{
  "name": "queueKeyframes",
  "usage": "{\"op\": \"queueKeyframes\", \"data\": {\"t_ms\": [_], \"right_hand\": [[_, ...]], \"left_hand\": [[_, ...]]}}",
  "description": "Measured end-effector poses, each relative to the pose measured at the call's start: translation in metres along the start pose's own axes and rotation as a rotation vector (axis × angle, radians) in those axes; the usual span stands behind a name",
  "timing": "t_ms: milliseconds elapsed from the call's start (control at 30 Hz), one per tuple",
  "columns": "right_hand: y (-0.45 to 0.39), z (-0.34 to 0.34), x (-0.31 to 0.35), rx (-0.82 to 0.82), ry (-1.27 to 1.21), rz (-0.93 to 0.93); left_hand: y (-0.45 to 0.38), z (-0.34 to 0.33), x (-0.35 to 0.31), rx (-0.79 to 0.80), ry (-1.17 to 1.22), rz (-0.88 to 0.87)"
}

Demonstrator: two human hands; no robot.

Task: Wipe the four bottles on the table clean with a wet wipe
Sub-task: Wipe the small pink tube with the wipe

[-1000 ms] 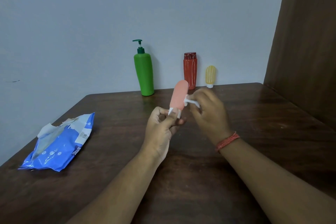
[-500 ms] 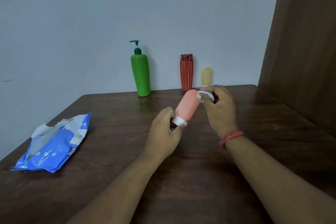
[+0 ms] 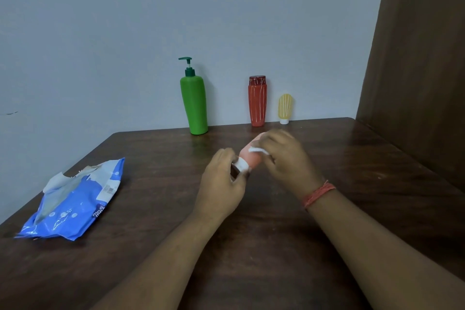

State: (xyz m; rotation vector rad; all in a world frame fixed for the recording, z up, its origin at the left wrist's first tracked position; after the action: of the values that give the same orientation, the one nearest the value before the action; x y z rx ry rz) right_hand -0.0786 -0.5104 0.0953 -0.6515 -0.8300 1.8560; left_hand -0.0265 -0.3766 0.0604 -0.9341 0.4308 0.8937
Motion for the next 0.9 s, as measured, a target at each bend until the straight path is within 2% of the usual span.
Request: {"op": "queueKeyframes", "data": {"t_ms": [167,300,400,467,633,767,833,900], "right_hand": [[0.012,0.022,-0.031,-0.200,0.037,-0.268],[0.008,0.010,-0.014,-0.161,-0.057,-0.149],[0.012,0.024,-0.033,-0.306,-0.088,-0.396],[0.019,0.027,-0.039,-0.380,-0.199,-0.525],[0.017,-0.003,-0.022,-0.334,-0.570,-0.554],[0.013,-0.018,-0.005,-0.225,-0.561,-0.452],[0.013,-0.015,-0.008,-0.277,-0.499,-0.471],[0.019,-0.006,-0.025,-0.411,-0.496,-0.595]], "left_hand": [[0.005,0.003,-0.008,-0.004,0.005,0.035],[0.000,0.004,0.003,-0.006,0.094,0.105],[0.005,-0.001,0.008,0.101,0.206,0.201],[0.008,-0.005,0.007,0.140,0.330,0.264],[0.005,-0.011,0.014,0.147,0.663,0.429],[0.005,-0.009,0.024,0.144,0.836,0.488],[0.005,-0.013,0.026,0.188,0.803,0.503],[0.008,-0.021,0.022,0.259,0.754,0.496]]}}
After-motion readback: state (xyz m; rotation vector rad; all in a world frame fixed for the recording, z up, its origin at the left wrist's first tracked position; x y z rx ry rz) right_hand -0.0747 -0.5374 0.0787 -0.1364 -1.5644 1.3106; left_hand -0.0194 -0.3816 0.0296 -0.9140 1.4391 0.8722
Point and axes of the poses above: each hand's wrist, its own y-axis away from the middle knuckle, its own z-axis out of the back of the hand, x = y × z, the point moved 7 cm from there along -y, towards the middle knuckle, and after that the axes turned 12 degrees about z, right-handed, at the moved point
